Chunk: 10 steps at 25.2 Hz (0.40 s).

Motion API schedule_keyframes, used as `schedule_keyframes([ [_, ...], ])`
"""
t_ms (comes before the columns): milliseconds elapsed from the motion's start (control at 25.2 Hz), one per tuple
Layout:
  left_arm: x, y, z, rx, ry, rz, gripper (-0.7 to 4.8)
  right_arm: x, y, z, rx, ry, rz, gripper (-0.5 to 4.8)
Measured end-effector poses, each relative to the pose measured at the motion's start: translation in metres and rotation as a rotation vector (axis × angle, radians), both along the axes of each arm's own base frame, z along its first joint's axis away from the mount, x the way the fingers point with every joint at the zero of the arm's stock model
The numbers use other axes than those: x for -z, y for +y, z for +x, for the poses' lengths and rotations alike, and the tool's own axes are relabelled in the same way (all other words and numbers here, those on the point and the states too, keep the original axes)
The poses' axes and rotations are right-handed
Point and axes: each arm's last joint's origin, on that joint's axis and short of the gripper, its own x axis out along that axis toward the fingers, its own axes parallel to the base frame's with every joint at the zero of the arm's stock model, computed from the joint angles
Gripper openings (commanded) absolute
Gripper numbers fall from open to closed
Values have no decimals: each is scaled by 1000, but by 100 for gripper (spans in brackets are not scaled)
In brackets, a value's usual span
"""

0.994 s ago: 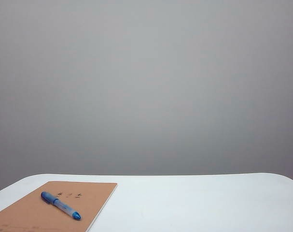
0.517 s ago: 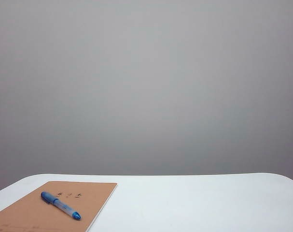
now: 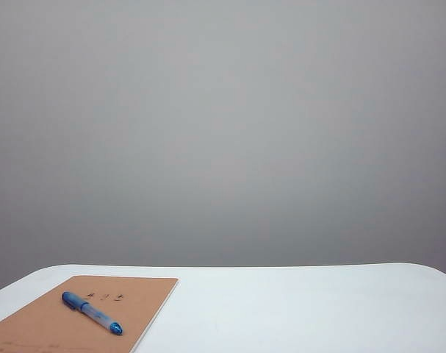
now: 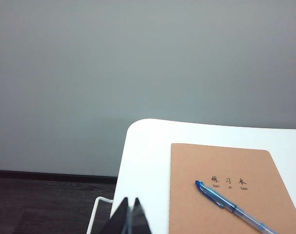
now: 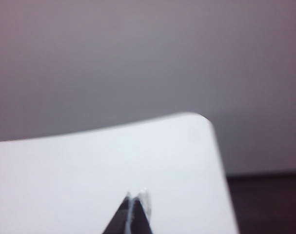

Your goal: Pick up a pen on the table and place it on the notebook.

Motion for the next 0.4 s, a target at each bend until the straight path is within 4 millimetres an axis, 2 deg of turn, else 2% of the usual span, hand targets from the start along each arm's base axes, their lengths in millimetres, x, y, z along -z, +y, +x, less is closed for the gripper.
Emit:
schedule_keyframes([
  [80,0,0,0,0,0,0,-5,3,-1,0,41,30,8,-6],
  [398,0,0,0,0,0,0,-5,5,-1,-1,21,49,23,-5],
])
